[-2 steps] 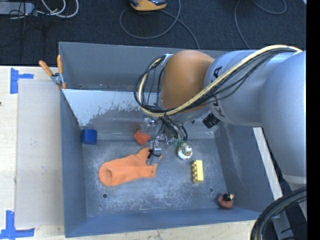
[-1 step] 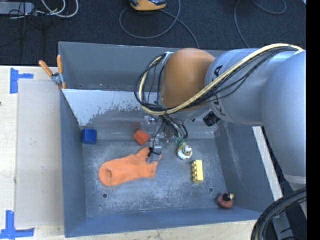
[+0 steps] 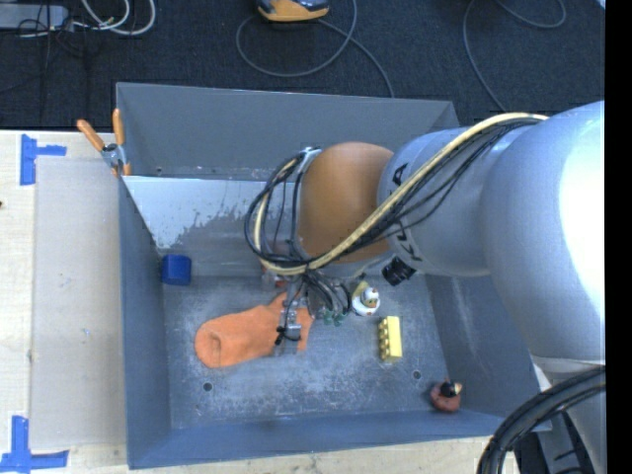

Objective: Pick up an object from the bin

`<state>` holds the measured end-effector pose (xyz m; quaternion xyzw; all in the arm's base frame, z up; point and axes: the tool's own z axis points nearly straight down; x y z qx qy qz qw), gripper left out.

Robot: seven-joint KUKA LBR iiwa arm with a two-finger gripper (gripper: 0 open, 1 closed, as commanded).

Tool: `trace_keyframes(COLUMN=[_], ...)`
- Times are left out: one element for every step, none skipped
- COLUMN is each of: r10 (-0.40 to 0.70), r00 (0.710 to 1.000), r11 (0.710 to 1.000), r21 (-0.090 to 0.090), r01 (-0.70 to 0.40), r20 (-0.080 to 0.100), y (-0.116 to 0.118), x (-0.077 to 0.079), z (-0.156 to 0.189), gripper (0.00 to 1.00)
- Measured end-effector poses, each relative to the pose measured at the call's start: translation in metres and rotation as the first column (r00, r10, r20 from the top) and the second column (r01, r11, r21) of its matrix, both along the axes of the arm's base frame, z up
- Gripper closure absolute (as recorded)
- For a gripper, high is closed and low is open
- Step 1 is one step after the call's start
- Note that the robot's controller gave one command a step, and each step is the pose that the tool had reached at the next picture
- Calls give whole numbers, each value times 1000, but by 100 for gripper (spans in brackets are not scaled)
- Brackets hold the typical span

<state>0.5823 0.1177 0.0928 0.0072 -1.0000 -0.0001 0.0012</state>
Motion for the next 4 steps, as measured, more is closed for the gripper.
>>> trace_keyframes(r10=[-42,71,196,281], r00=[999,997,981,960], r11=[999,997,981,960], r21=[1,-1,0,2], r01=[42,-71,-196,-281], r20=[-8,-2,-2,-1], y=[6,9,14,19], x=[-16,-19,-20,3], z=[-32,-26,-26,-24], gripper=[0,0,0,0])
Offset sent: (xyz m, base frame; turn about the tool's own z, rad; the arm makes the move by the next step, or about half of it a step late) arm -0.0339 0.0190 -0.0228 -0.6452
